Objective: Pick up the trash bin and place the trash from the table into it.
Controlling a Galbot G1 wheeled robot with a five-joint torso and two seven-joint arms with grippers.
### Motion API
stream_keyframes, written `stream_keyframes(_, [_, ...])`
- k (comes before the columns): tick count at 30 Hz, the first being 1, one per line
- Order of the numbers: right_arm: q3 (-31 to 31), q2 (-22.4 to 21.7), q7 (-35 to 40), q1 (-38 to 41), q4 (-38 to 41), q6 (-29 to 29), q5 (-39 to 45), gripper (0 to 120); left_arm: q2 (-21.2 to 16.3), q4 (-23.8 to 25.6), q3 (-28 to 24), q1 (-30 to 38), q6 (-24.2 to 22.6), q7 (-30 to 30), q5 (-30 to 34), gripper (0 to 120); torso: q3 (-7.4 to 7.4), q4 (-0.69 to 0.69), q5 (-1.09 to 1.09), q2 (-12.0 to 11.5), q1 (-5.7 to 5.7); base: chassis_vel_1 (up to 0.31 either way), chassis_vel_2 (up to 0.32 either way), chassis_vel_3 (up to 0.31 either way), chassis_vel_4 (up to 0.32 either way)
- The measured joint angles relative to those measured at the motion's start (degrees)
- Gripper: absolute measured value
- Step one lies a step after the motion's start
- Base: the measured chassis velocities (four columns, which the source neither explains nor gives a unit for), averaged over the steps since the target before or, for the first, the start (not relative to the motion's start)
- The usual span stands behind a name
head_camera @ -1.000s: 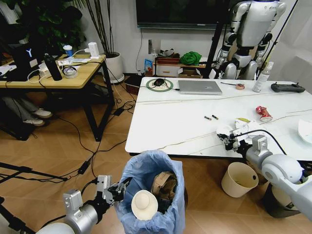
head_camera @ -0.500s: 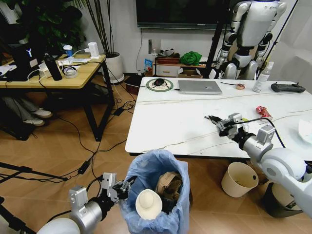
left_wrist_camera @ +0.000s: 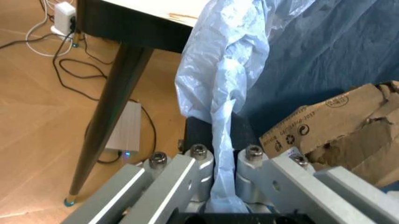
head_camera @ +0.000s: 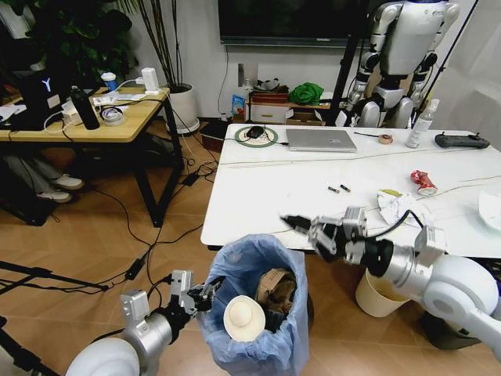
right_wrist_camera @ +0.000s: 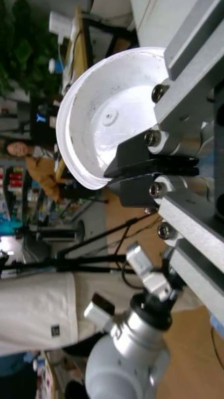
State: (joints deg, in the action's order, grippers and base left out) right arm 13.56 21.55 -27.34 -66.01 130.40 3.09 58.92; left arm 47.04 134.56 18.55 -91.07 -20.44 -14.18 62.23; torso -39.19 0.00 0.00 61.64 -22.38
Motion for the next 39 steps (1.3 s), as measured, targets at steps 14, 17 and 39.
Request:
stream_keyframes(14, [-1.4, -3.1, -4.6, -6.2, 3.4, -0.5, -2.3, 0, 1.4, 1.3, 1.8, -2.4, -0.4, -0.3, -0.1, 0, 0.0, -0.01, 0.0, 0.0, 0.0, 0.0, 0.0, 0.0, 0.0])
stream_keyframes(17, [-1.3, -2.2, -4.6, -7.2, 2.9, -0.9, -3.3, 0, 1.8, 1.7, 2.5, -3.2, -0.4, -0.2, -0.2, 0, 0.0, 0.0, 0.0, 0.0, 0.0, 0.0, 0.0, 0.0, 0.0])
stream_keyframes(39, [0.2, 0.7, -0.4, -5.2, 1.9, -1.0, -2.3, 76, 2.4, 2.5, 4.5, -7.3, -0.6, 0.1, -2.1, 0, 0.0, -0.02, 0.01, 0.0, 0.0, 0.0, 0.0, 0.0, 0.0])
